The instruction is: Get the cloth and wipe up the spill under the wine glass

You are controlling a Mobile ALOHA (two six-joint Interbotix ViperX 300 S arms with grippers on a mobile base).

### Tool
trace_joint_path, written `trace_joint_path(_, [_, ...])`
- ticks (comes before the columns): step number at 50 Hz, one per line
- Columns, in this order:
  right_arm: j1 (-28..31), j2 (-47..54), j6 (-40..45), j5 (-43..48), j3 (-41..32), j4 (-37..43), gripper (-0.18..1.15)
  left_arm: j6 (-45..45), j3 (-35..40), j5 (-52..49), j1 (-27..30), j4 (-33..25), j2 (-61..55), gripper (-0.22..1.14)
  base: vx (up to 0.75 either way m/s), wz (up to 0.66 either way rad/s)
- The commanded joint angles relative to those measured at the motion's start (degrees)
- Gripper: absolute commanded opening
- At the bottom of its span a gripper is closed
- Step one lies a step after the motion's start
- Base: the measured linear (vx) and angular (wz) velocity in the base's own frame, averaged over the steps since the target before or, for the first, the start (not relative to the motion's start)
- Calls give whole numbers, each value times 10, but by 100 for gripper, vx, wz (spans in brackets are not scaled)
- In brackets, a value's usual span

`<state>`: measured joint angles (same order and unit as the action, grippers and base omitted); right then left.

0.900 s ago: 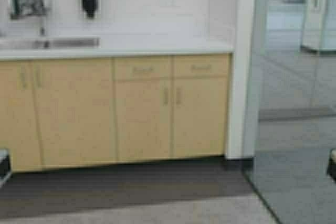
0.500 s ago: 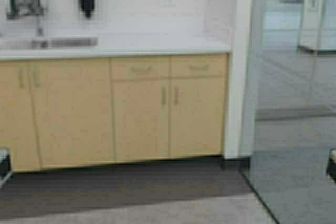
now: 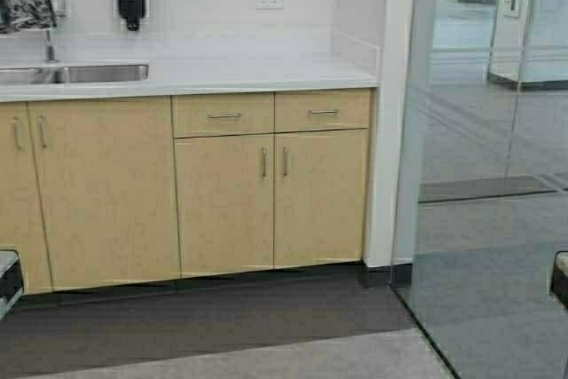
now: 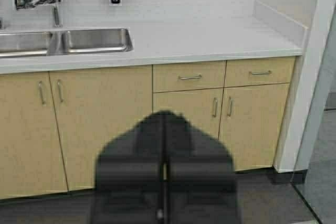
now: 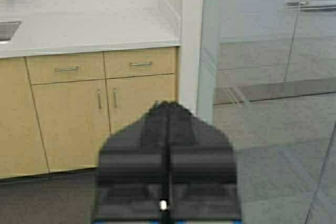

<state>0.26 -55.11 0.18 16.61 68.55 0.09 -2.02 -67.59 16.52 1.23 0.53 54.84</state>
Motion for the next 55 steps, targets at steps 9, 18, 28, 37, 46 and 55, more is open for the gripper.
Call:
trace_joint_path(9, [1, 4, 4, 6, -16, 0, 5, 0, 7, 4, 1, 1, 3, 3, 21, -9])
trace_joint_path(18, [1, 4, 5, 13, -14, -1, 5, 2, -4, 6, 1, 1, 3, 3, 27, -4])
trace_joint_path(28, [1, 20, 5, 27, -13, -1, 5, 3, -11, 8, 1, 2, 3, 3, 29, 3])
trace_joint_path(37, [1, 39, 18, 40, -18, -8, 5, 5, -12, 20, 2, 1, -4, 3, 31, 12])
trace_joint_path(46, [1, 35, 19, 40, -18, -15, 5, 4, -15, 22, 7, 2, -6, 3, 37, 23])
trace_joint_path(55, [4, 34, 23, 40, -17, -15, 5, -1, -21, 22, 7, 0, -5, 3, 42, 22])
